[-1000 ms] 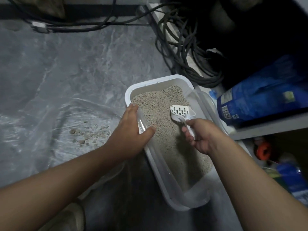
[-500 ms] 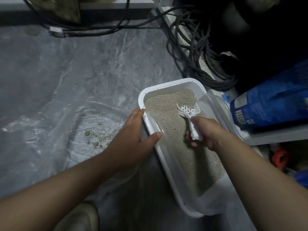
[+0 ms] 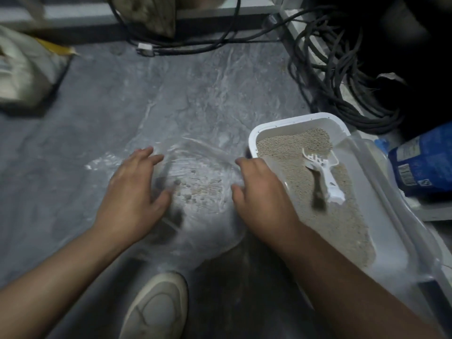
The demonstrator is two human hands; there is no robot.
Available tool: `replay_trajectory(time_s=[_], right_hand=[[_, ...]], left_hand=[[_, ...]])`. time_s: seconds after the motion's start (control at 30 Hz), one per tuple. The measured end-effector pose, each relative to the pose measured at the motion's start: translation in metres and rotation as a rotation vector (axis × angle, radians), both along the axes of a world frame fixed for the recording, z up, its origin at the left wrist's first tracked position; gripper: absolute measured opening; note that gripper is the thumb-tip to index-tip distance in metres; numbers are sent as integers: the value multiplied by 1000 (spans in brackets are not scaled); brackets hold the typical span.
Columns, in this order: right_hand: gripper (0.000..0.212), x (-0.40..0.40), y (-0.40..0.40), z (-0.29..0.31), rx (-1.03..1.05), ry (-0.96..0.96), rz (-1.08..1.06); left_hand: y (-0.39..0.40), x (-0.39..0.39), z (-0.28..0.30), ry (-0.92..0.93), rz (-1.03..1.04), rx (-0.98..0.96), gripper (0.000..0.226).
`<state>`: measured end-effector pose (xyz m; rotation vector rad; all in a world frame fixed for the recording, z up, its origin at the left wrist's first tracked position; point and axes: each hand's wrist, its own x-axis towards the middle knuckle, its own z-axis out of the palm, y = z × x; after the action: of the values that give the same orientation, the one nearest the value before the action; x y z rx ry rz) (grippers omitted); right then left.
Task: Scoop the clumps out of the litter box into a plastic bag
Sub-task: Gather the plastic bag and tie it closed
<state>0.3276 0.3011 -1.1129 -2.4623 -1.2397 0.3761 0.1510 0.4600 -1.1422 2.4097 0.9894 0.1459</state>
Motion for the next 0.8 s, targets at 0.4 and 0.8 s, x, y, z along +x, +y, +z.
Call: replay_trajectory(time_s=[0.4,0.8], right_hand=[[38,19,77,-39,-466,-91,-31],[12,11,72,-9,-39,12,-68]], left_hand=[[-2,-70,-29,57,196,-69,69],[21,-67,-17,-67,407,-156,11]])
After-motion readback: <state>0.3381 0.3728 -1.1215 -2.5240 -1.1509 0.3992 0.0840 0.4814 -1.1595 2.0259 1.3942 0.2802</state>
